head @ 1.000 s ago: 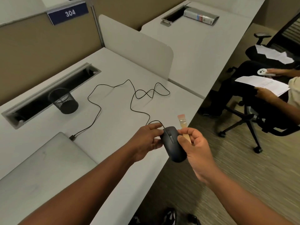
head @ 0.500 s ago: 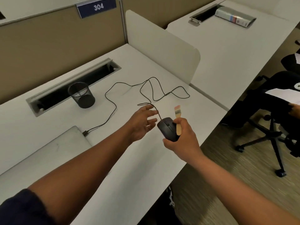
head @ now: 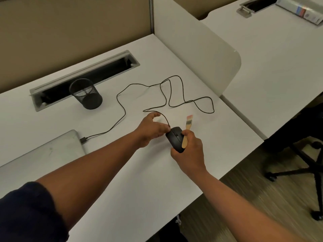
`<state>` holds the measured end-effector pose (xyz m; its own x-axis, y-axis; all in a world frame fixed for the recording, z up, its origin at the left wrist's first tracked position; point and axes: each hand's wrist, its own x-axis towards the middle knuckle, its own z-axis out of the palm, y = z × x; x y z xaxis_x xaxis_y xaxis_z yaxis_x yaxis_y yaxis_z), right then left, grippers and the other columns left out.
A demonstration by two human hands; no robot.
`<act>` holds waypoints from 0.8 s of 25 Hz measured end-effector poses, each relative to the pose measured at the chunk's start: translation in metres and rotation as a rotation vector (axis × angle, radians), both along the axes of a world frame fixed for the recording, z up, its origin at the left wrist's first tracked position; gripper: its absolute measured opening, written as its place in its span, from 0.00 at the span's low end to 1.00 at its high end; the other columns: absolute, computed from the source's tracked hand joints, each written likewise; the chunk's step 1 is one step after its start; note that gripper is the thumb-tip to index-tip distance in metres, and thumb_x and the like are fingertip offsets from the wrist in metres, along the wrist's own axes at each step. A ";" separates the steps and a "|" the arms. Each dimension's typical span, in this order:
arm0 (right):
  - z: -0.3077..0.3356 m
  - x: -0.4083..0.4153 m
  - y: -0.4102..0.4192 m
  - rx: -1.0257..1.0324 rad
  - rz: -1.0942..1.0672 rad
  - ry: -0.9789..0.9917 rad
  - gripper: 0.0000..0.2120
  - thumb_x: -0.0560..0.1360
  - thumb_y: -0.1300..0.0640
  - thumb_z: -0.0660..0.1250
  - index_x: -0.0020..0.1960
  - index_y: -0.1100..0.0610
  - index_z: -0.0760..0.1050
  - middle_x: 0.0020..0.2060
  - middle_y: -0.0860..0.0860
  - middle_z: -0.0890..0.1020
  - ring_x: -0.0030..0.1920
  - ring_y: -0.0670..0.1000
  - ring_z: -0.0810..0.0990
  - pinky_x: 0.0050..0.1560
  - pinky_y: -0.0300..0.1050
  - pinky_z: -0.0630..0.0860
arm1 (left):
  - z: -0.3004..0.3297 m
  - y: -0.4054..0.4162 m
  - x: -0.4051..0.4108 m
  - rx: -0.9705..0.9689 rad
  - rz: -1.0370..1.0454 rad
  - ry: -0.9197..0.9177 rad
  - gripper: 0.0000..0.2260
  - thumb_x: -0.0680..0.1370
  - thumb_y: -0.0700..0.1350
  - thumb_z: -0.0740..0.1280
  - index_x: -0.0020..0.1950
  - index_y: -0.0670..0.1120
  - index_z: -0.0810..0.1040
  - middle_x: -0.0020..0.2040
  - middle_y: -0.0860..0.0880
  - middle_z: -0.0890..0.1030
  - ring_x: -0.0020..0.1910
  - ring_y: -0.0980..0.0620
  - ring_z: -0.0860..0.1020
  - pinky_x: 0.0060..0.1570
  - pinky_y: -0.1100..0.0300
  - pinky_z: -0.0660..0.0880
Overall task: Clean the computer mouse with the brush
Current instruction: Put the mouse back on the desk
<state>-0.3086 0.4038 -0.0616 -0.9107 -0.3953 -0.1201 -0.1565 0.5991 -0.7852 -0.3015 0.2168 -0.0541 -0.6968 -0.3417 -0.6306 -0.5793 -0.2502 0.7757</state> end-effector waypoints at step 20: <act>-0.034 -0.010 0.001 0.062 0.062 0.025 0.32 0.69 0.51 0.81 0.67 0.55 0.71 0.61 0.51 0.78 0.55 0.48 0.68 0.53 0.38 0.66 | -0.029 0.002 -0.003 -0.201 -0.007 -0.030 0.40 0.75 0.33 0.77 0.82 0.45 0.62 0.49 0.46 0.89 0.50 0.48 0.87 0.59 0.49 0.83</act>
<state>-0.3186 0.4051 -0.0955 -0.8879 -0.4433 -0.1234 -0.2140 0.6352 -0.7421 -0.3044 0.2187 -0.0830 -0.6816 -0.4576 -0.5710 -0.6043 -0.0880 0.7919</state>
